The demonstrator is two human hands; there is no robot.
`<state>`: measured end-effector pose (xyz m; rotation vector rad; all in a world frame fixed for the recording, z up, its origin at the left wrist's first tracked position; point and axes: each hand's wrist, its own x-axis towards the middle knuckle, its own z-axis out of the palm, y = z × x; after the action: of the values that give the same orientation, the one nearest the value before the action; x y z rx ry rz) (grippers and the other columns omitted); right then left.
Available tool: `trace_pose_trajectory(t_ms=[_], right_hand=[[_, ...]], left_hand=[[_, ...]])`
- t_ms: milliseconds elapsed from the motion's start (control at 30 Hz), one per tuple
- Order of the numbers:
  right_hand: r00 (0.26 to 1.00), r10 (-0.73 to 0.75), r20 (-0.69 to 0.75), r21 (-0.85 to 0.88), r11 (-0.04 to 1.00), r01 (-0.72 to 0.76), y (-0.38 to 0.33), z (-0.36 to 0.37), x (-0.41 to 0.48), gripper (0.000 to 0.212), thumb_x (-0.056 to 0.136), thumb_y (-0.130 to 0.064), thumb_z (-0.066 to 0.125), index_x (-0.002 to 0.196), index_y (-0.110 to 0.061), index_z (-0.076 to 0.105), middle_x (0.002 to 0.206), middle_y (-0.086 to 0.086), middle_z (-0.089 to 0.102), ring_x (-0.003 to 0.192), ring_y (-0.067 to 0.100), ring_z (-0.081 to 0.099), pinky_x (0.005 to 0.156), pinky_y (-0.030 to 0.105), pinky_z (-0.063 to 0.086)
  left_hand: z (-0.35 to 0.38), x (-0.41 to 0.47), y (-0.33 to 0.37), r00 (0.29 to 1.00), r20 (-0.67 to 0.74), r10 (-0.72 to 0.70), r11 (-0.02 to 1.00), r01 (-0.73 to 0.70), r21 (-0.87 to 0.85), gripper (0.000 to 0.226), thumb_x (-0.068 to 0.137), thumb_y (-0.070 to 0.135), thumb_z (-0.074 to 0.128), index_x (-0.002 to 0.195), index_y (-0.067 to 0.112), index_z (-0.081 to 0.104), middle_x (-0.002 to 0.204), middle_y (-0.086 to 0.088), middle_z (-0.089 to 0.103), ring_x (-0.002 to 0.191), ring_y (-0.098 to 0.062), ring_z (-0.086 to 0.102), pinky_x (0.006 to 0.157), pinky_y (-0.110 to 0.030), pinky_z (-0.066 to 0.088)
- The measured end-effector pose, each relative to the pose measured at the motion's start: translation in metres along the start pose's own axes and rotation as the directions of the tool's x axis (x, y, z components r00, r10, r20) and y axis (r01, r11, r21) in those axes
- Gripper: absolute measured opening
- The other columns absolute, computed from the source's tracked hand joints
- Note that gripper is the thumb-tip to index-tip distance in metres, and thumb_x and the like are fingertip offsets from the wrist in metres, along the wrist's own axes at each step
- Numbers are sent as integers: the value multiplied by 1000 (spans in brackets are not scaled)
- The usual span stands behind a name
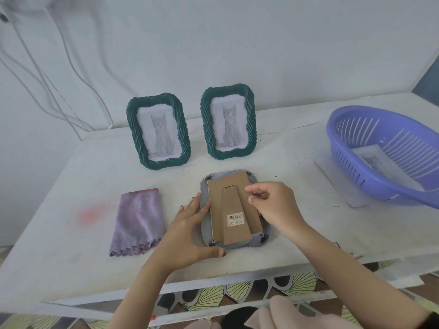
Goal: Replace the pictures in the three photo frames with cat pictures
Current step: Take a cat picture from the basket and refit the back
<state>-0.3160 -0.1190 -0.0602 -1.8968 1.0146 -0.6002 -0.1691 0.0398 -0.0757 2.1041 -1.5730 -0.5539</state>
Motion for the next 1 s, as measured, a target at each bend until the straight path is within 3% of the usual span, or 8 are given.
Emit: trace_pose_trajectory(t_ms=[67,200,300,467,600,733,867,1000], right_hand=[[999,-42,0,-88,995,42,0,0,0,22,83,-9,64,102,-17,71,91,-4,68,72,-3,57,67,0,41],[992,-116,57,-310,942,128,2,0,-3,27,87,-17,58,112,-21,68,105,-3,71,98,12,62,84,24,49],[984,-158,87,-378,908,180,5,2,-4,29,89,-17,56,116,-20,66,108,-1,70,105,21,58,84,33,51],[979,-163,120,-409,891,198,12,2,-2,27,89,-18,54,112,-22,68,112,0,62,108,20,52,85,31,47],[971,-190,143,-399,887,233,13,-1,0,25,88,-22,55,108,-24,70,115,-6,63,109,18,50,89,32,46],[968,-211,137,-369,896,247,12,-3,7,18,88,-25,57,93,-24,73,99,-7,68,98,18,55,80,34,48],[965,-223,137,-385,886,259,11,-4,20,14,87,-23,59,86,-25,72,92,-6,66,95,18,52,74,30,43],[963,-254,88,-430,863,267,15,-2,28,27,86,-23,61,113,-28,65,112,2,56,109,21,45,85,26,37]], left_hand=[[1,0,-2,1000,-5,7,1000,-7,-5,125,45,88,50,145,26,9,137,27,-18,121,22,-27,98,-3,-20],[2,0,-3,1000,-18,14,1000,-15,-12,124,45,89,50,145,28,10,135,29,-17,121,21,-26,99,-3,-19],[3,-1,-4,999,-41,11,998,-14,-57,117,50,88,47,145,28,14,142,25,-11,123,23,-21,101,-4,-17],[7,0,-5,983,-153,-103,972,67,-227,88,67,74,46,142,30,29,150,18,14,139,5,8,116,-28,12],[8,8,-3,966,-244,-84,977,32,-209,64,85,57,48,139,24,37,147,15,20,139,-1,15,112,-22,13],[5,25,-3,940,-323,-113,978,47,-204,41,92,26,52,131,17,50,147,2,34,138,-11,24,109,-22,16],[-1,45,-6,928,-338,-155,983,109,-149,48,86,22,62,131,19,49,146,-2,36,138,-14,25,109,-21,15],[-6,56,-9,953,-245,-177,980,149,-129,62,84,23,64,139,22,37,152,-8,25,142,-18,15,111,-25,11]])
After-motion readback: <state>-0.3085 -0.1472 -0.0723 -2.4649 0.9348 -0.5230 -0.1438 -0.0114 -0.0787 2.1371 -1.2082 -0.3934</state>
